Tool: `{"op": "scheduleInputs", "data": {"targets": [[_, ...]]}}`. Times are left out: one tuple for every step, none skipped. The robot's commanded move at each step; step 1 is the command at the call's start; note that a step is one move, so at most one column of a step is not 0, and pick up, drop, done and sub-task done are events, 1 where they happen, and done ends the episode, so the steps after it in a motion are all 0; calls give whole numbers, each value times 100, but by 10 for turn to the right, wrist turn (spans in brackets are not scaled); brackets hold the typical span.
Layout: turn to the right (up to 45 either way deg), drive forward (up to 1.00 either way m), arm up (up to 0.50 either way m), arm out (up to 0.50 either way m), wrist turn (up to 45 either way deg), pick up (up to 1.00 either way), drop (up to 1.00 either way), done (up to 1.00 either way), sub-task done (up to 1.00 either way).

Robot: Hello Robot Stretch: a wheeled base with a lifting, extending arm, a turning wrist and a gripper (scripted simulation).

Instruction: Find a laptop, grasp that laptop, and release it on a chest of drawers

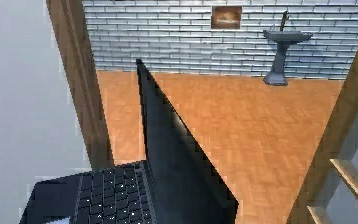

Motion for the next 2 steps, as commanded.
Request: {"op": "scheduleInputs", "data": {"targets": [[120, 0, 0, 0, 0, 0, 0, 0, 0], [30, 0, 0, 0, 0, 0, 0, 0, 0]]}}
